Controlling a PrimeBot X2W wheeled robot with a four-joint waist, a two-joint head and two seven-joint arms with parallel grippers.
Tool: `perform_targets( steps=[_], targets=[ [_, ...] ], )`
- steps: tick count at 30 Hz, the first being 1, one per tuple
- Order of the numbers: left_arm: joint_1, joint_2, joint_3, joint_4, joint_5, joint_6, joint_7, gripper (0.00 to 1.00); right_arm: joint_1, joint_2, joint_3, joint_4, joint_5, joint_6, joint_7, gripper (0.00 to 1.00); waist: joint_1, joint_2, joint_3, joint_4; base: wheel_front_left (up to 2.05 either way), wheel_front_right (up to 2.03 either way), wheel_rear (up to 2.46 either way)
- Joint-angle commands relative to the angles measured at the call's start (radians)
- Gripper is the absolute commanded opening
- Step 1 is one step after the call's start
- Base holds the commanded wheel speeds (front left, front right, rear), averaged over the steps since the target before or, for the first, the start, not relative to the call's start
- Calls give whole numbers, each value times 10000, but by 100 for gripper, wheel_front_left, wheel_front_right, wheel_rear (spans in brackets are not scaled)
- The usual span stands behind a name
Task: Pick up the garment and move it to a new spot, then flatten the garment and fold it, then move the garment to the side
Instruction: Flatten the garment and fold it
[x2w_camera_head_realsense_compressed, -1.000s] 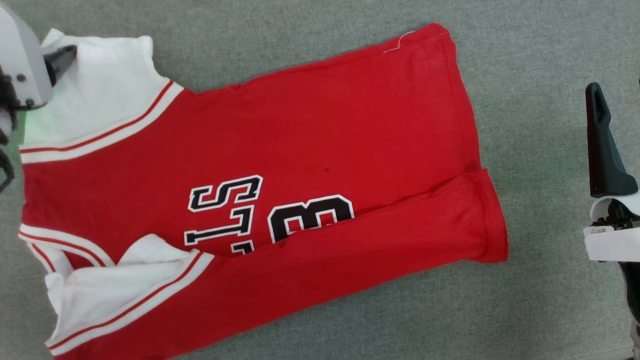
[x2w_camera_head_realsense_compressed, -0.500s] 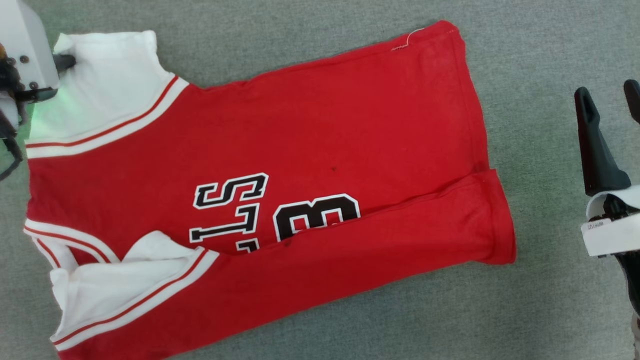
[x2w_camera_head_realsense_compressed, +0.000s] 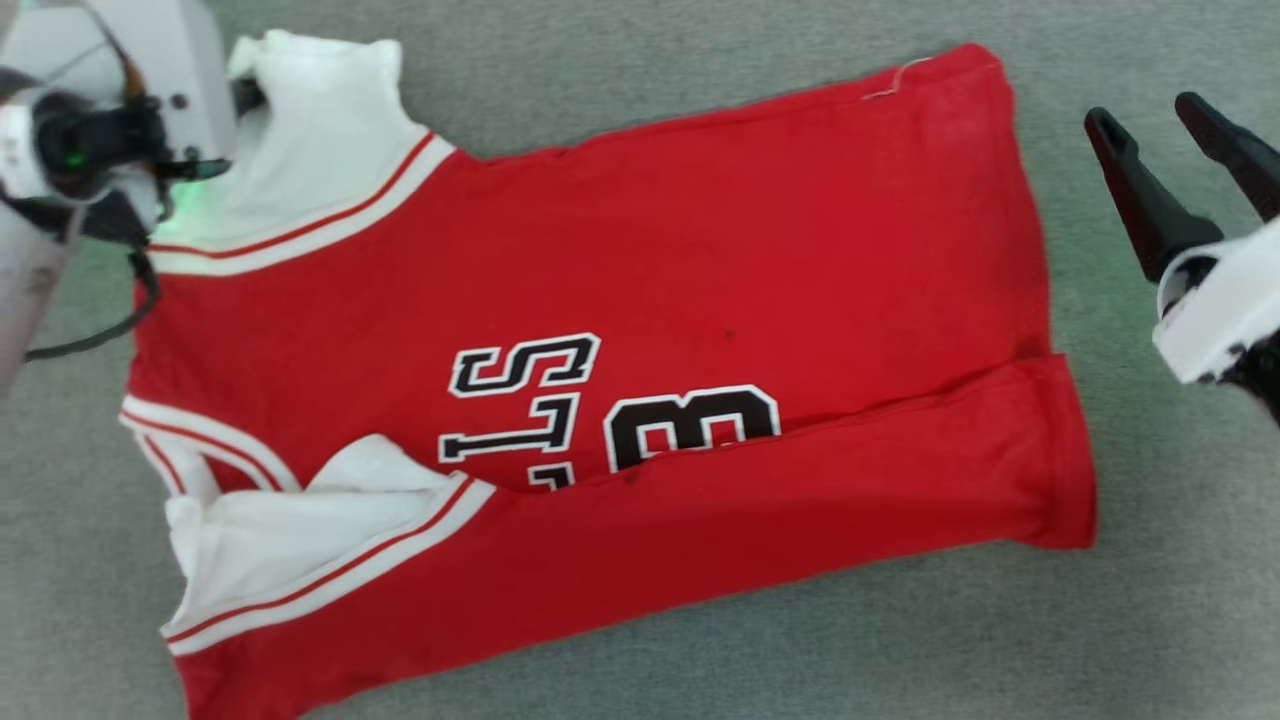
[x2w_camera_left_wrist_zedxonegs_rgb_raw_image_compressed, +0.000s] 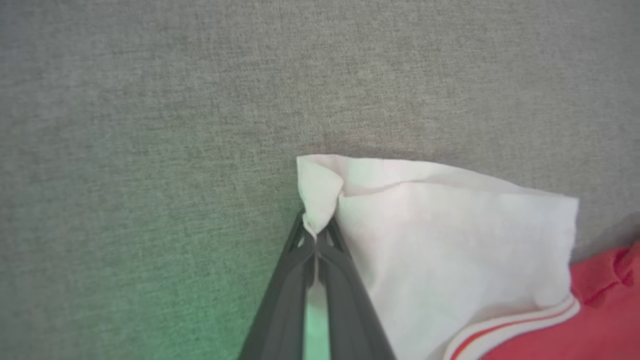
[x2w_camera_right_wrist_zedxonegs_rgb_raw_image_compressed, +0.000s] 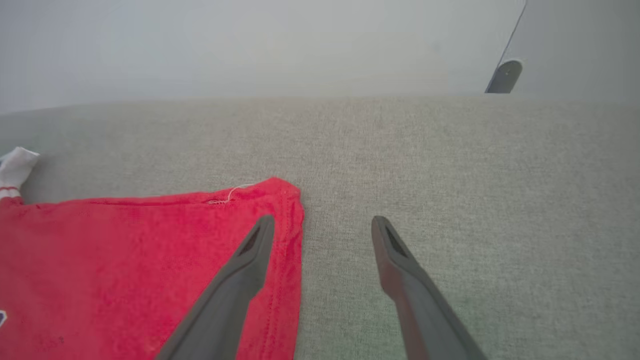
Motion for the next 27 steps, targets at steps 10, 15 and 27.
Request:
perform_targets(
  steps=[10,15,27],
  targets=[
    [-367,-1116,-222,587,188,-505,-161,0,-1804,-392,464,1648,-275,-9,2395,100,0,0,415,925,0,0,0],
    [-488,-1500,-244,977,196,-764,-301,0,-2362,-401,722,2531,-256,-9,3695,100,0,0,556,1120,0,0,0],
    [-729,-1998,-112,1916,172,-1370,-901,0,-3286,-1092,950,3342,-147,-11,4885,0,0,0,366,1456,0,0,0]
  ],
)
